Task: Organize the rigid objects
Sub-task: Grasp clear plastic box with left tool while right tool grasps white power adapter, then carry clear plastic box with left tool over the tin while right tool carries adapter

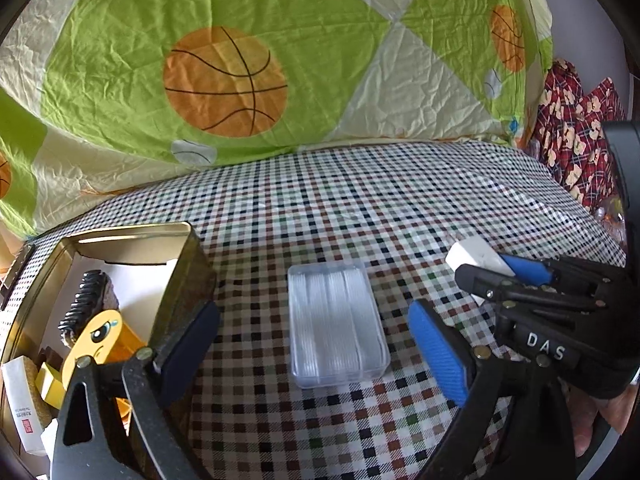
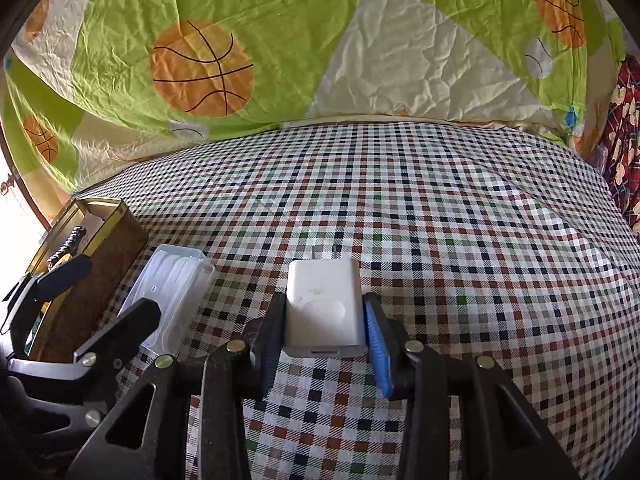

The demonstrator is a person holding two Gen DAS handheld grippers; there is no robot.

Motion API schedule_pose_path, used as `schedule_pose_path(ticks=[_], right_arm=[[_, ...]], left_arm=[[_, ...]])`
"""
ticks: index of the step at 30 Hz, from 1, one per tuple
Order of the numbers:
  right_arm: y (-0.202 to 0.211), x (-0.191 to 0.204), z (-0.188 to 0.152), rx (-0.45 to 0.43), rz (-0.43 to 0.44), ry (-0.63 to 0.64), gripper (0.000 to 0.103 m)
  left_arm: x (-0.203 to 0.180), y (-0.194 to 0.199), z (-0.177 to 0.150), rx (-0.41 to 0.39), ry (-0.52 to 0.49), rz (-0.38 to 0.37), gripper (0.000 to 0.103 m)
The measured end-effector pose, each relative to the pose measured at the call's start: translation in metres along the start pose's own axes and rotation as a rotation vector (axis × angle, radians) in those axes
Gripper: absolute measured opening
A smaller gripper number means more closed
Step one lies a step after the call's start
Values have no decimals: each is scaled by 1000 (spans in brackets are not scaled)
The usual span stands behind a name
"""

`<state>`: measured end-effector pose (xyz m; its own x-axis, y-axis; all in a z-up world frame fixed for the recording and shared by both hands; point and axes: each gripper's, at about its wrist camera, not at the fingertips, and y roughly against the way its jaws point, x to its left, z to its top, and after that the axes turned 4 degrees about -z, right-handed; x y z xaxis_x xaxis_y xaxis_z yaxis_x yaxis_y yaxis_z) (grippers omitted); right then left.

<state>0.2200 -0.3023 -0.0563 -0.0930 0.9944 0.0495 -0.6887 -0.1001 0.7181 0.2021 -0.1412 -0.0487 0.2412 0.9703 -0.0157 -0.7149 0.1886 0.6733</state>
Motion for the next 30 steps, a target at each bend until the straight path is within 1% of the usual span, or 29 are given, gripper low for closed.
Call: schedule_pose_path(ticks=[2, 3, 6, 7, 10, 11, 12, 16, 23, 30], right_arm=[[0, 0, 0, 1, -1, 2, 40], [0, 0, 0, 1, -1, 4, 40], [-1, 1, 0, 4, -1, 5, 40], [-1, 1, 0, 5, -3, 4, 40], [-1, 2, 0, 0, 0, 8, 40], [-1, 2, 0, -1, -2, 10, 40], [-1, 3, -1, -2, -3, 10, 40], [1, 1, -1, -16, -2, 2, 40], [14, 2, -3, -78, 6, 9, 40], [29, 1, -6, -154, 3, -1, 40]], left_arm=[[2, -5, 1, 21, 13, -15, 89], [2, -8, 2, 33, 17, -22, 89], [-3, -13, 1, 58, -8, -19, 88], [-5, -15, 1, 72, -18, -24, 85], [-7, -21, 0, 107, -17, -41, 68], [-7, -23, 0, 116, -18, -54, 58], [-8, -24, 0, 122, -21, -59, 51], [-12, -19, -1, 109, -36, -64, 51], [-5, -5, 0, 34, -11, -50, 51], [0, 15, 0, -79, 3, -19, 51]])
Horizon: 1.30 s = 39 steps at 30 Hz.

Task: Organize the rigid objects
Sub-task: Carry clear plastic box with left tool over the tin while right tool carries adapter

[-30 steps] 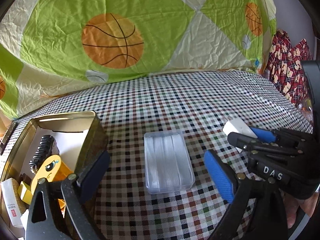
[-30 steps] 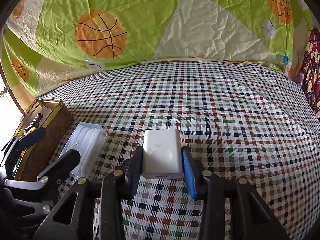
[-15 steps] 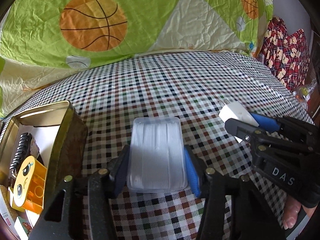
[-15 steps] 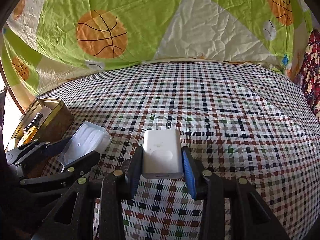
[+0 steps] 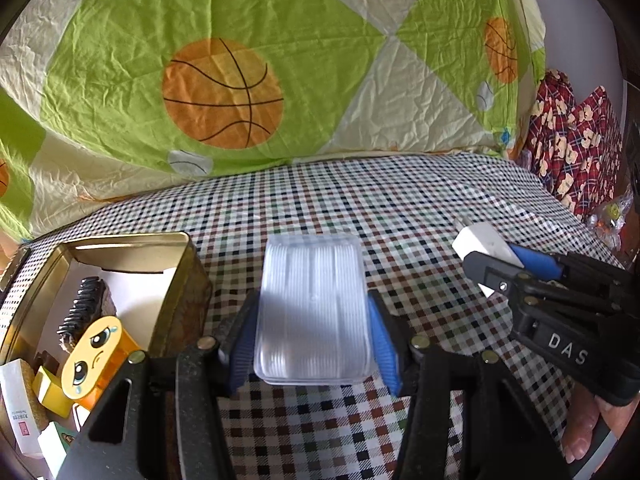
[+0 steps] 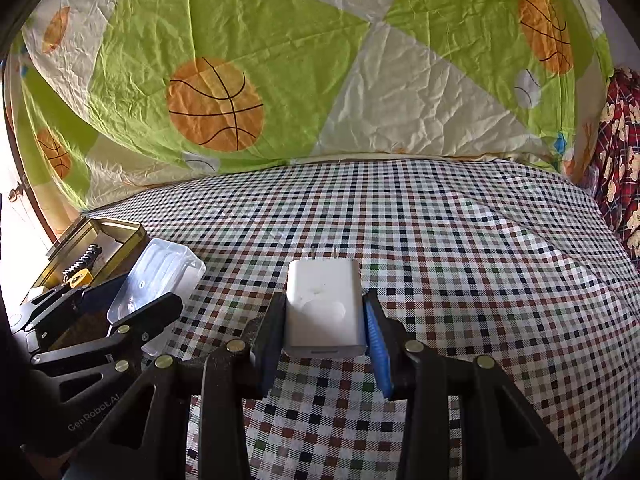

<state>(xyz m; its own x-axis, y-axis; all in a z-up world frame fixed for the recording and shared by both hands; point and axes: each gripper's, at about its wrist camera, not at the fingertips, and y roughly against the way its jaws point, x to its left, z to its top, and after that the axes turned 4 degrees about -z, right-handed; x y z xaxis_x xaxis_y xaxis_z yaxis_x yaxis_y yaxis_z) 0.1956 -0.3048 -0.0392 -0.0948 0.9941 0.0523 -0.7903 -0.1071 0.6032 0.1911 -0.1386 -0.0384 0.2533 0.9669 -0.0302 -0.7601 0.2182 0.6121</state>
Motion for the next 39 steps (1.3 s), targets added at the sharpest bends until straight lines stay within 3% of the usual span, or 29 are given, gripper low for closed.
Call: schedule_pose_path(ticks=[12, 26, 39], right_arm=[[24, 0, -3, -113, -4, -19, 40], [50, 10, -12, -229, -17, 1, 40], [62, 13, -15, -278, -55, 34, 40]], left_arm=[[13, 41, -9, -185, 58, 53, 51], [12, 60, -20, -223, 44, 56, 51], [17, 78, -30, -255, 58, 36, 51]])
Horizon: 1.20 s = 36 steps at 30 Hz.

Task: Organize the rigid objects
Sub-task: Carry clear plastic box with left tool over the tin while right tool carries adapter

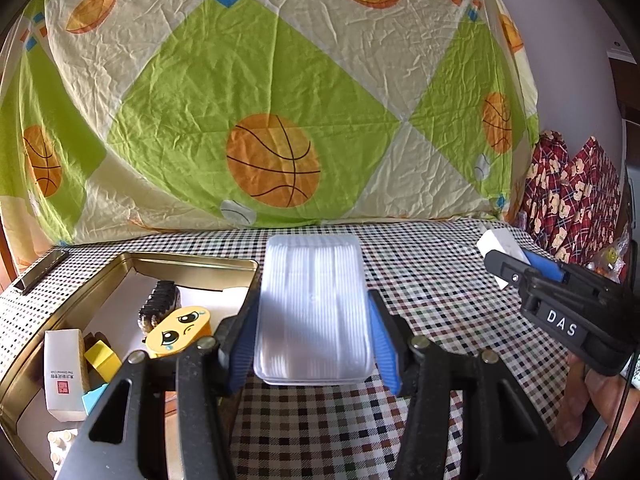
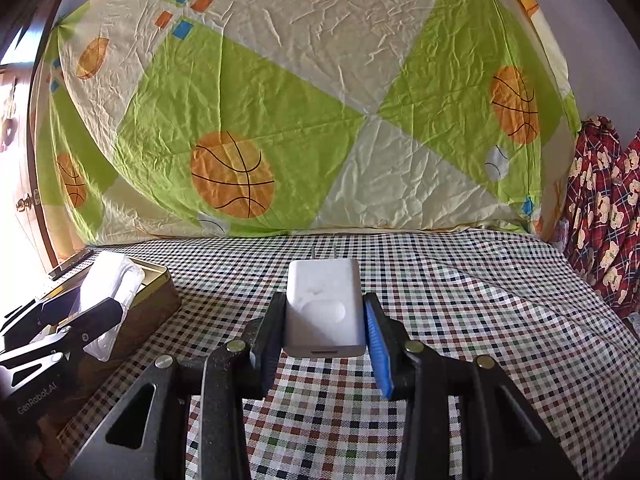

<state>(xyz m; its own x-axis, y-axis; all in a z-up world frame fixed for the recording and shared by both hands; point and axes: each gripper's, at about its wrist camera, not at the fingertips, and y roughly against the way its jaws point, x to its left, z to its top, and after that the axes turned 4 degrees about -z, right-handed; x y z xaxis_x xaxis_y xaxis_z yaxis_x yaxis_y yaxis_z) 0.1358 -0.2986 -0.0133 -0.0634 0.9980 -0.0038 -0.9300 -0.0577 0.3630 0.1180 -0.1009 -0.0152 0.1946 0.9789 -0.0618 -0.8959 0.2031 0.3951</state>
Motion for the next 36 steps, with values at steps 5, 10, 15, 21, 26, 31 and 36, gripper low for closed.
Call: schedule_pose_path(ticks=[5, 10, 15, 21, 26, 31, 36], right_arm=[[11, -2, -2, -34, -6, -7, 40], [18, -4, -4, -53, -9, -17, 40], [28, -2, -6, -88, -14, -12, 40], [32, 0, -7, -98, 3, -8, 40], [34, 6, -8, -99, 4, -1, 40], [36, 14, -9, -96, 24, -1, 40], [37, 27, -10, -93, 52, 10, 40]], left_arm=[[2, 7, -2, -15, 3, -1, 51], [2, 14, -4, -32, -4, 2, 51], [2, 21, -7, -53, -12, 7, 51], [4, 28, -8, -66, -14, -1, 51], [4, 34, -9, -85, -14, 5, 51], [6, 37, -9, -92, -11, 6, 51], [9, 41, -10, -103, 1, 11, 51]])
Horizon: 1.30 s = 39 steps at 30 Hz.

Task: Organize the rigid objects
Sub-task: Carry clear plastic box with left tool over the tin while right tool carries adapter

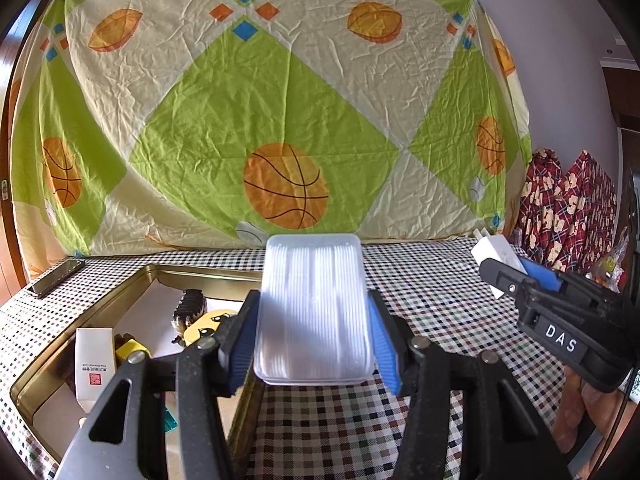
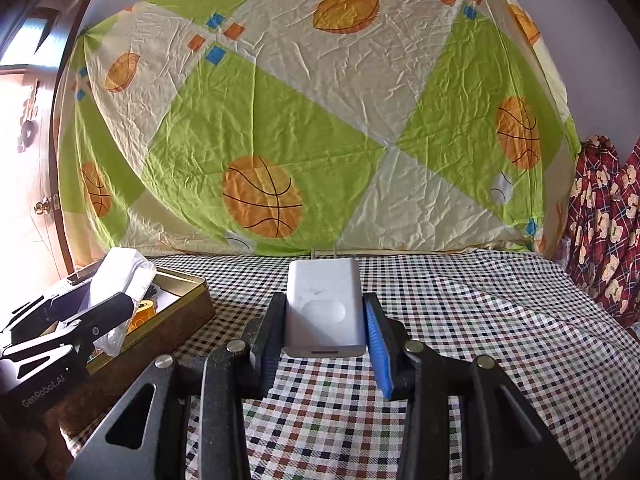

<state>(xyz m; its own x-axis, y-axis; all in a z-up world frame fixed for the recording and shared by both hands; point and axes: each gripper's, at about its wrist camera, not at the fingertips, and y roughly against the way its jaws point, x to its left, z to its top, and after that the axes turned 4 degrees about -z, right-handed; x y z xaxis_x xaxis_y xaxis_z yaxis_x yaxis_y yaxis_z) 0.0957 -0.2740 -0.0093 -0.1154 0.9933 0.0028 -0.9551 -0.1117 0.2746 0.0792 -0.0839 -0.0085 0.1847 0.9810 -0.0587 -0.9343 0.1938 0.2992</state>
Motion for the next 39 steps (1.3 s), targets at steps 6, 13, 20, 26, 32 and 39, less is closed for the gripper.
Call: schedule_pose_path(ticks=[6, 13, 20, 26, 32, 39], right_arm=[[1, 13, -1, 2, 25, 5, 40], [1, 27, -1, 2, 41, 24, 40], [3, 38, -1, -3, 55, 42, 40], [6, 43, -2, 2, 60, 35, 40], [9, 54, -2, -4, 83, 51, 40], [11, 66, -3, -10, 107, 67, 40]], left_arm=[[7, 5, 0, -17, 27, 7, 51], [9, 7, 0, -19, 25, 9, 51], [14, 12, -1, -23, 36, 15, 51], [20, 16, -2, -27, 63, 20, 51], [28, 23, -3, -39, 91, 30, 51], [37, 33, -5, -64, 102, 50, 51]])
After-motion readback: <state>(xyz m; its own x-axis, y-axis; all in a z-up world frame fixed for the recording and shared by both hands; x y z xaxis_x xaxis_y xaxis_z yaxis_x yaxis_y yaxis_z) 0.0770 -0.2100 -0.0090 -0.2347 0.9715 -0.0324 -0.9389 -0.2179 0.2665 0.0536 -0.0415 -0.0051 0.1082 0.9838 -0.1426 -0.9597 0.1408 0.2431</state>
